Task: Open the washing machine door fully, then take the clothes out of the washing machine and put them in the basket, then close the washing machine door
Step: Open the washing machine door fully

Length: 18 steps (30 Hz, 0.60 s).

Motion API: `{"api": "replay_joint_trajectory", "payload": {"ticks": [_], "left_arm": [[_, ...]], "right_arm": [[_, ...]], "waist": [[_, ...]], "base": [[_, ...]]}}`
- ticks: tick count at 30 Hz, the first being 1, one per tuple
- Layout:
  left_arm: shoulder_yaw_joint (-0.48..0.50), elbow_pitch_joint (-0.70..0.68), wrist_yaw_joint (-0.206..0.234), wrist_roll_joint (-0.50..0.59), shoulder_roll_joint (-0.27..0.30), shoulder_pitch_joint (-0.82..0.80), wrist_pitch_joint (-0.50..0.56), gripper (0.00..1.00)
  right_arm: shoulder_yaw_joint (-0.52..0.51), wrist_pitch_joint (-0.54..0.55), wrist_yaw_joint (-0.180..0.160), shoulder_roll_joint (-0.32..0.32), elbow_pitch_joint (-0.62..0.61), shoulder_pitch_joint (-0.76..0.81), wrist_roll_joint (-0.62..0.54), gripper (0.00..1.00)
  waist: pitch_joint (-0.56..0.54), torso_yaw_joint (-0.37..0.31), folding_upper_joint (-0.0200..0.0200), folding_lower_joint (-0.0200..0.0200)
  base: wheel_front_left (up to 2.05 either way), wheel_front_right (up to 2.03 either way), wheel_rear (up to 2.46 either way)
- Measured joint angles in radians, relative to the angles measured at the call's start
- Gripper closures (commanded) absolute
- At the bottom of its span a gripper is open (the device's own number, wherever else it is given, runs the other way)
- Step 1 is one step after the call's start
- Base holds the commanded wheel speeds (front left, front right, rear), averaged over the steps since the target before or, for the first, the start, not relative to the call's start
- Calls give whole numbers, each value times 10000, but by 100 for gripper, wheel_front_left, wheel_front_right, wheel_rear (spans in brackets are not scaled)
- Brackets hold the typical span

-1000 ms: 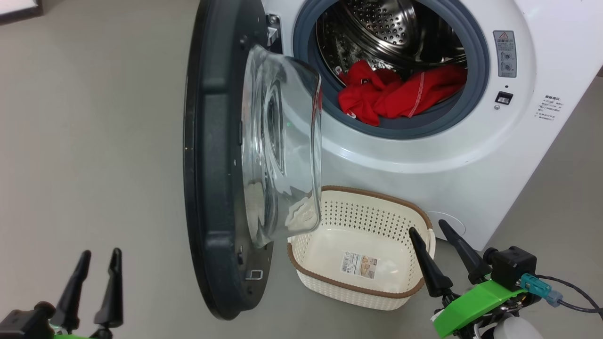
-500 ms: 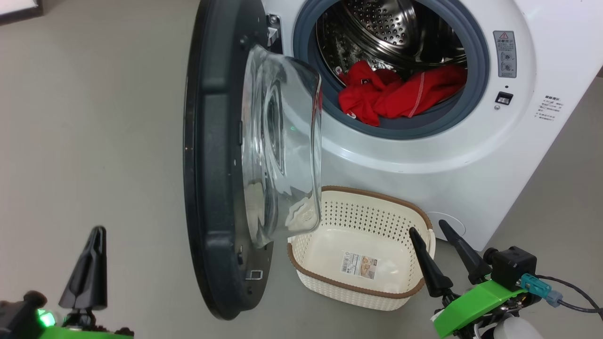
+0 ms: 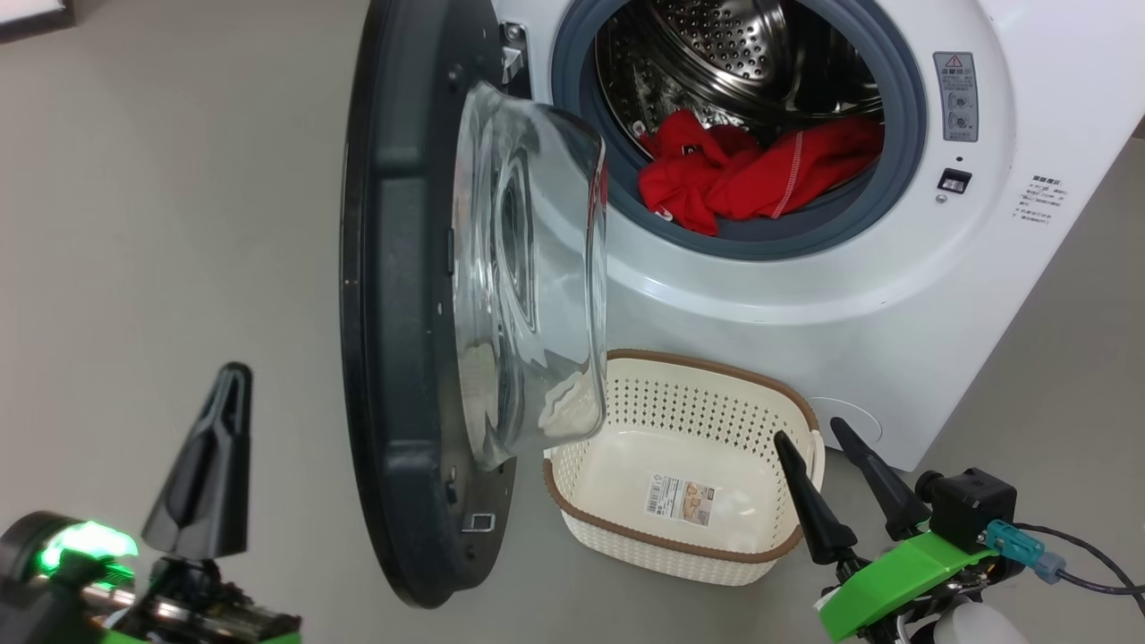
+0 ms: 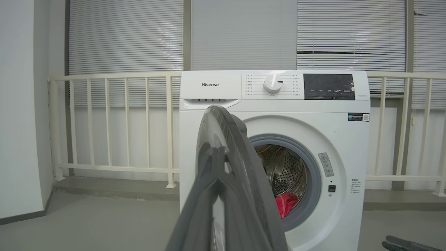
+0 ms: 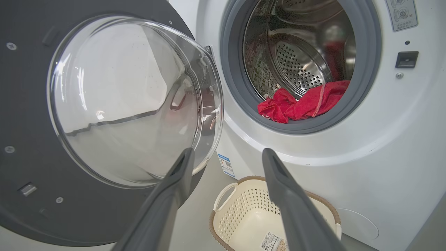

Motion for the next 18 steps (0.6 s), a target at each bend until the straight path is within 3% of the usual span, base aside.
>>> {"api": "replay_joint_trajectory", "payload": {"ticks": [11,18], "left_arm": [[-1484,-1101,0,-38,136,-193,111,100],[-2769,-867,0,-443,341,-329,510,100]], "right_arm": [[35,0,0,63,19,-1,0,0],[71,0,0,138,27,-5,0,0]], "waist": [[-53,-65,0,0],[-16,-156,0,0]], "base": [[0,0,0],[0,0,0]]}}
